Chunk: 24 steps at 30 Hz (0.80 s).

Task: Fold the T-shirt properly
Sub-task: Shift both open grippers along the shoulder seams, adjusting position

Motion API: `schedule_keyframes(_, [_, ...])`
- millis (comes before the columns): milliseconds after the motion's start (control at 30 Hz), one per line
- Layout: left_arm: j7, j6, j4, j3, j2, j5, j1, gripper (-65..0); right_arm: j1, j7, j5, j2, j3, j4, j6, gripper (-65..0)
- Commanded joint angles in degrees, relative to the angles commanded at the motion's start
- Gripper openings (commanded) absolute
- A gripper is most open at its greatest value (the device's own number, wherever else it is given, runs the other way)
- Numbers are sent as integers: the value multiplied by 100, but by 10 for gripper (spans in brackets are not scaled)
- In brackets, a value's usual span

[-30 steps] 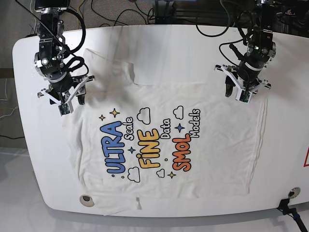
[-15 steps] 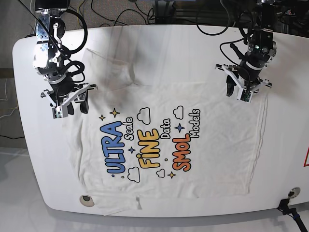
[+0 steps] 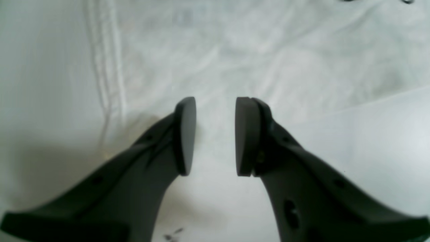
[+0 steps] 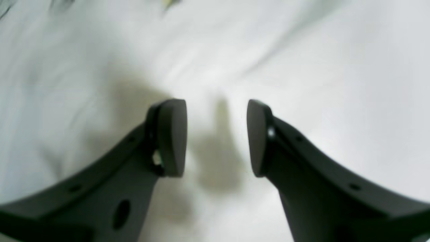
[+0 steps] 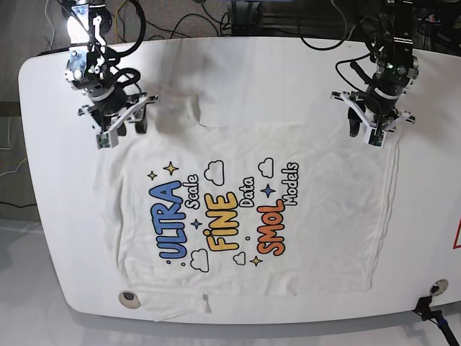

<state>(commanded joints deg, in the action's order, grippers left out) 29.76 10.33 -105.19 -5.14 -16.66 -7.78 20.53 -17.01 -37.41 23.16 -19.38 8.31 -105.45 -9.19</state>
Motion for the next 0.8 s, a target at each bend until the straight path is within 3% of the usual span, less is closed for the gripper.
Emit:
schedule_keyframes(700, [0,0,-114,-167,0,-9,9,-465,88,-44,9,0,264,-571,0,-376])
schedule_keyframes(800, [-9,0,-141,-290,0,-9,9,-465,70,-44,299,97,378,-642,-9,-376])
